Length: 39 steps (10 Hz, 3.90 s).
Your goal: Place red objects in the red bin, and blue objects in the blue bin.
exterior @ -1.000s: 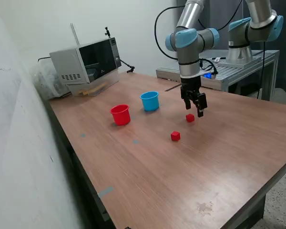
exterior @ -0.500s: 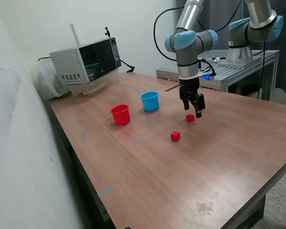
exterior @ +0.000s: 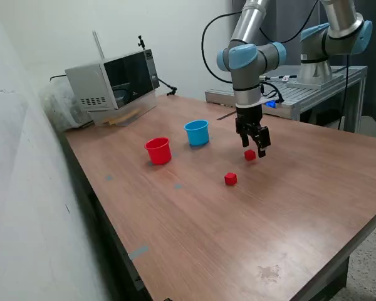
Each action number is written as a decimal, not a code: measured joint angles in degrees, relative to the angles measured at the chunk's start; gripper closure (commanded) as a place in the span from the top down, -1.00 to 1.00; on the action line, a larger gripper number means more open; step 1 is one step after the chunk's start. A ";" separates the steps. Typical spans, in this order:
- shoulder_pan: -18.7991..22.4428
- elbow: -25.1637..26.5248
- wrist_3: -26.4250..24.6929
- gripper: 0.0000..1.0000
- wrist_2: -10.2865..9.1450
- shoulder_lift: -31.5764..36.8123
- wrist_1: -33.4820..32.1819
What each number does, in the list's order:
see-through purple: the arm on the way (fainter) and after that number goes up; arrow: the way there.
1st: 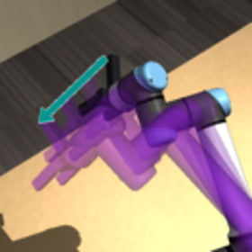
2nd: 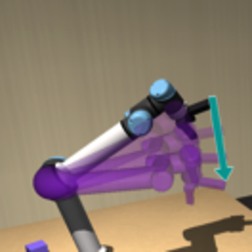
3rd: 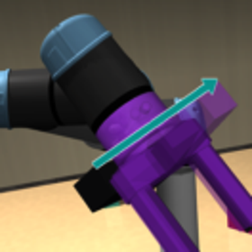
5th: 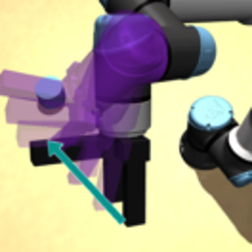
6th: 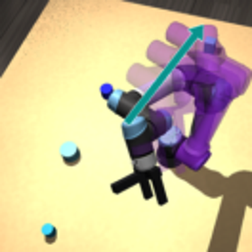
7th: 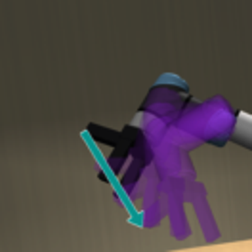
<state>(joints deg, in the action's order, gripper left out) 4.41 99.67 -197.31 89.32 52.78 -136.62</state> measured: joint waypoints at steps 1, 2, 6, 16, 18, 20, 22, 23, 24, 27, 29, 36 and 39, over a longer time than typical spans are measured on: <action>-0.01 0.06 0.14 -1.00 0.05 -0.02 -0.11; -0.01 0.18 0.20 -1.00 0.21 -0.04 -0.22; -0.16 0.50 0.26 -1.00 1.52 0.23 -1.19; -5.83 -8.88 4.99 -1.00 4.55 7.28 -0.04; -8.65 -14.15 5.97 -1.00 4.81 6.30 0.06; -11.60 -18.52 6.56 -1.00 5.06 4.09 0.15; -14.14 -22.12 6.72 -1.00 5.26 0.56 0.15; -15.20 -23.80 6.74 -1.00 5.38 -1.47 0.18; -16.09 -25.30 6.73 -1.00 5.45 -3.41 0.19; -17.70 -28.02 6.55 -1.00 5.95 -8.35 0.16; -18.37 -28.48 6.48 -1.00 6.28 -10.35 0.13; -19.73 -27.78 8.20 1.00 6.39 -9.15 0.49; -17.63 -26.00 9.04 1.00 6.06 -4.38 3.54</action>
<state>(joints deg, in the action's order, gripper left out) -13.21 73.67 -188.27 95.38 48.40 -133.08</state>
